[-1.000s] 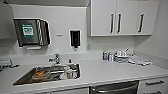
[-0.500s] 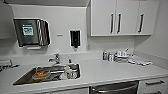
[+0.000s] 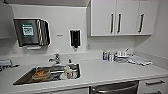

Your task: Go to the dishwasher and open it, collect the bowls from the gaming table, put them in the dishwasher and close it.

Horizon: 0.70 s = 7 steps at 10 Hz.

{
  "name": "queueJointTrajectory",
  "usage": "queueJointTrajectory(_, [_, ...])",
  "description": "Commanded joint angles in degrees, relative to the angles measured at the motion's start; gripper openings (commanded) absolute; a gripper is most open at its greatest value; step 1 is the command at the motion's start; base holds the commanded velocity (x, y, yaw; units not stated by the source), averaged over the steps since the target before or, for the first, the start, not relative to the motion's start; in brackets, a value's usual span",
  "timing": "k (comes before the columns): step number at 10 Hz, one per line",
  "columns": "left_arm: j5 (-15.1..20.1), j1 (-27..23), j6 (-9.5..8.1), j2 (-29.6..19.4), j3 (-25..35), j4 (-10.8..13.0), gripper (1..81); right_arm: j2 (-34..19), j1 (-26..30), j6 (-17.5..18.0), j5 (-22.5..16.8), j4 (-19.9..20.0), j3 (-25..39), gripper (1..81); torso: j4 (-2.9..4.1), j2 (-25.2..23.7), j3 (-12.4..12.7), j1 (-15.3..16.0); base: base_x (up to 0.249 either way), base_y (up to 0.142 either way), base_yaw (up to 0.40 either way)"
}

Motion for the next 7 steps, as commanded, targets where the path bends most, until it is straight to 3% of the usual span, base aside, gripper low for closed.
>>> queueJointTrajectory(1, [-0.37, -3.82, -0.37, -1.49, -1.30, 0.72, 81.1, -7.44, 11.62, 3.26, -4.83, 5.22, 7.05, 81.1, 0.00, 0.00, 0.00, 0.00, 0.000, 0.000, 0.000])
queueJointTrajectory(5, [-0.54, -3.73, -0.98, -1.66, -1.39, 0.46, 81.1, -11.39, 17.34, 8.62, -4.92, 12.78, 8.99, 81.1, 0.00, 0.00, -0.02, 0.00, 0.000, 0.000, 0.000])
queueJointTrajectory(7, [-0.54, -3.73, -0.98, -1.49, -1.39, 0.19, 81.1, -12.01, 20.86, 11.16, -8.35, 14.19, 8.91, 81.1, 0.00, 0.00, -0.05, 0.00, 0.000, 0.000, 0.000])
